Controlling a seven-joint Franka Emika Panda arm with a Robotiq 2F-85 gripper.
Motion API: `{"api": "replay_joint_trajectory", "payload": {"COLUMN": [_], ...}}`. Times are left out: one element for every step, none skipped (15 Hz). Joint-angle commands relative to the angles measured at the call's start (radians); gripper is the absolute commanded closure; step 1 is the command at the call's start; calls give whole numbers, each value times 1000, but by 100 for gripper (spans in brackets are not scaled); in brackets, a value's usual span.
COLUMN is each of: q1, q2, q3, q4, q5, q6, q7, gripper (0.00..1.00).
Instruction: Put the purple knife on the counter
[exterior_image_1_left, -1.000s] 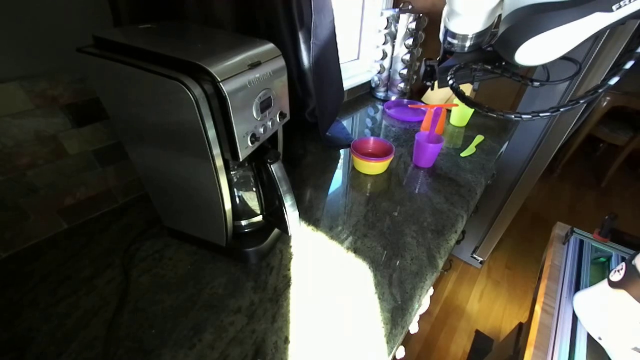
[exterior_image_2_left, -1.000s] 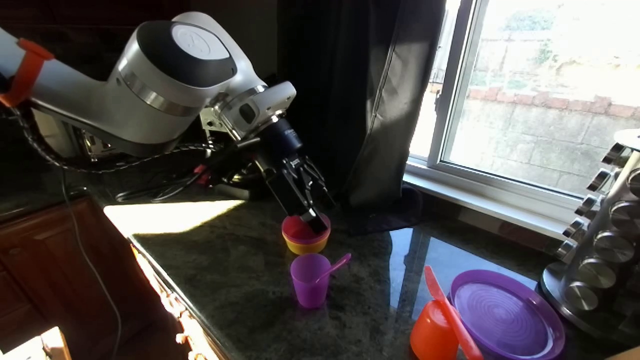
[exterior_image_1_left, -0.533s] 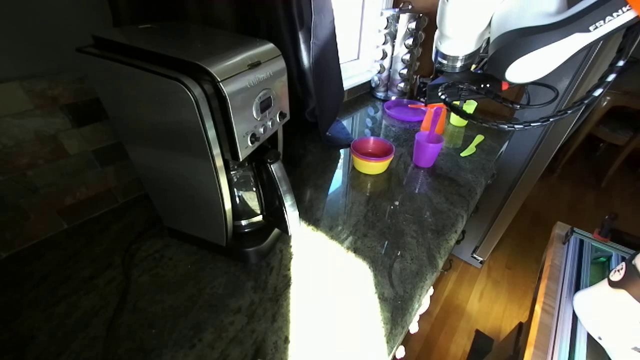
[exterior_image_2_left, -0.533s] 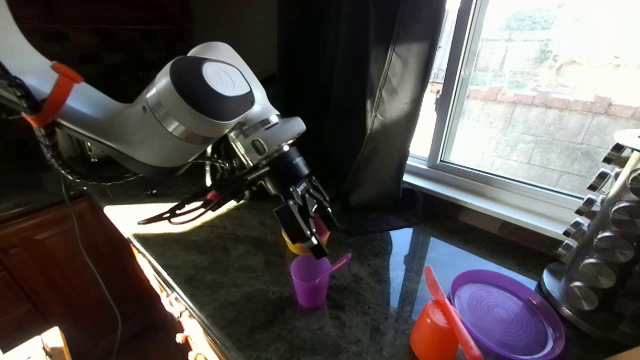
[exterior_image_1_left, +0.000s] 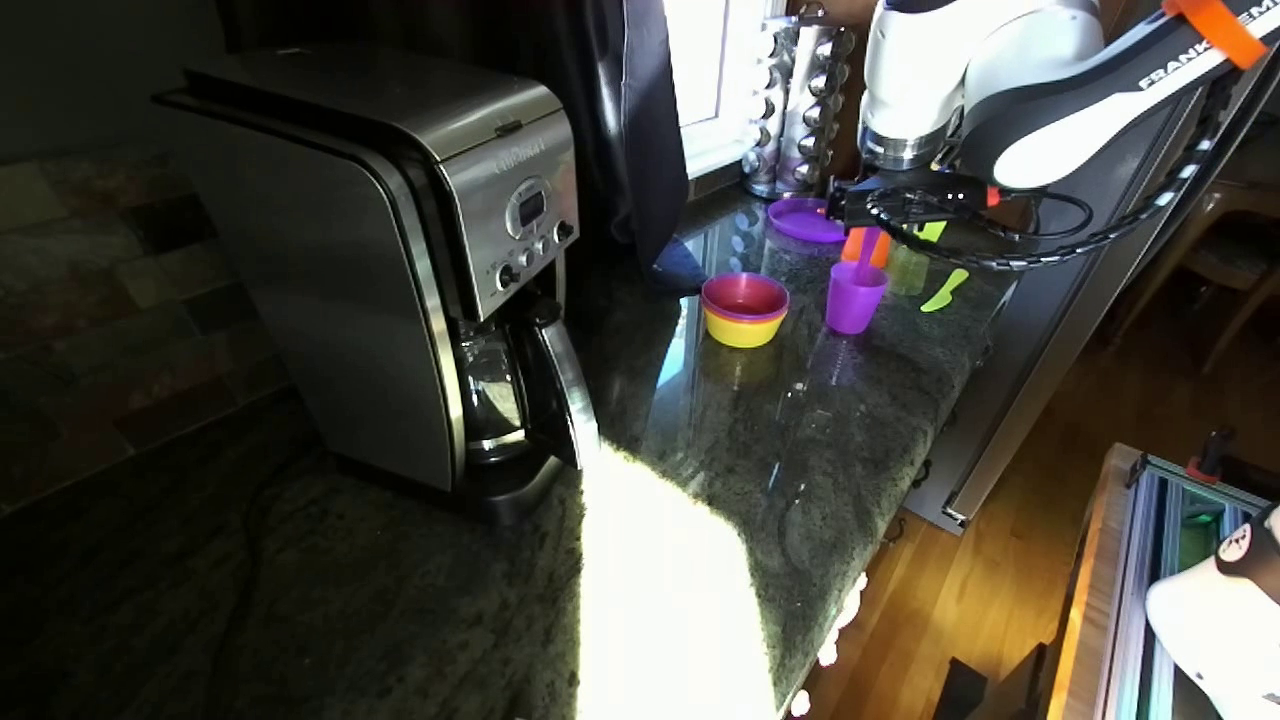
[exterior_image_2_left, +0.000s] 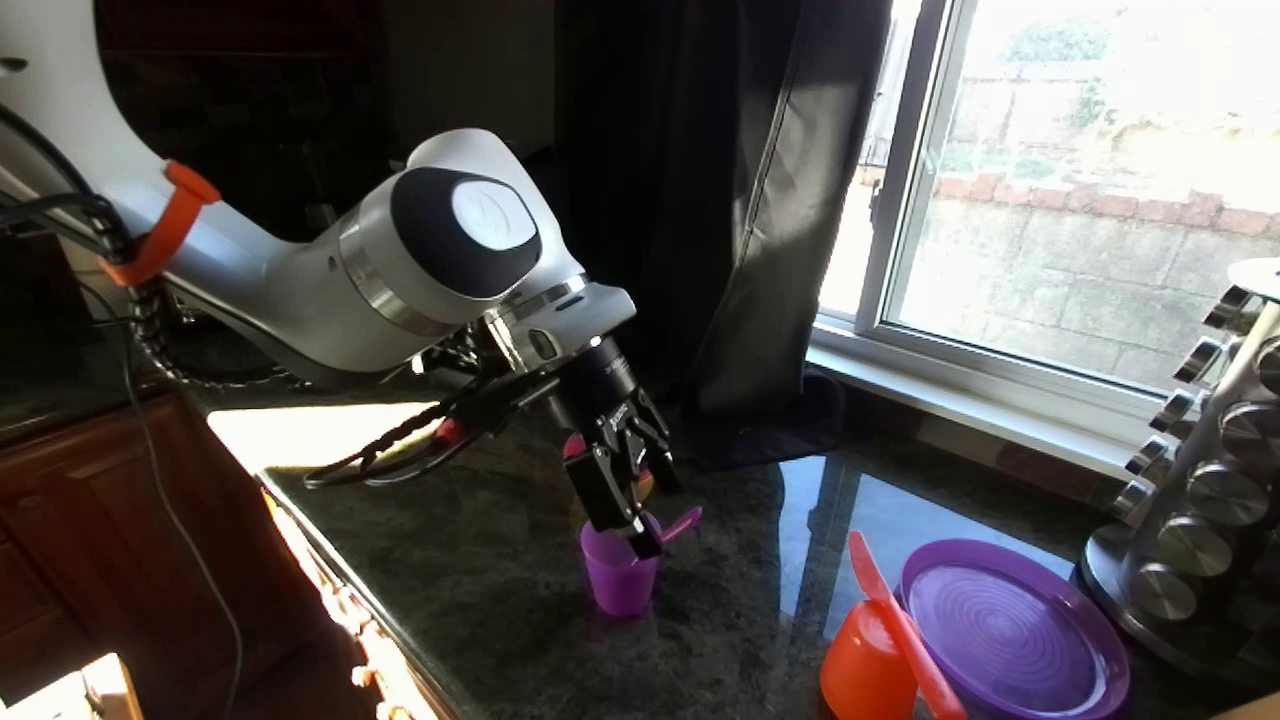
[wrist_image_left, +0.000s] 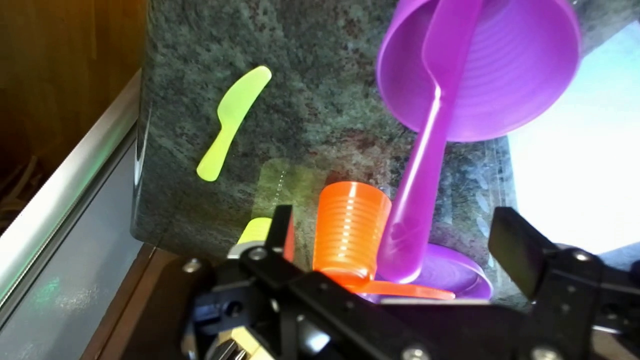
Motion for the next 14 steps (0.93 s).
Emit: {"api": "replay_joint_trajectory", "payload": {"q1": [24, 26, 28, 31, 33, 35, 37, 39, 40, 42, 43, 44, 46, 48], "q2": [34, 39, 44, 49, 52, 55, 59, 62, 65, 68, 71, 73, 72, 70], "q3": [-31, -33, -37, -38, -41, -43, -44, -46, -47, -47, -47, -47, -47, -47], "q4": [15, 18, 22, 28, 31, 34, 37, 40, 42, 44, 47, 50, 50, 50], "q5": [-18, -21, -20, -16, -15, -17, -19, -22, -22, -26, -27, -27, -22, -24], "q6": [21, 21, 23, 14, 14, 12, 12, 10, 10, 8, 7, 5, 6, 6], "q7": [51, 58, 60, 68, 70, 74, 76, 82, 83, 89, 90, 91, 85, 86], "gripper": [0, 0, 0, 2, 19, 27, 27, 36, 44, 53, 59, 68, 75, 82]}}
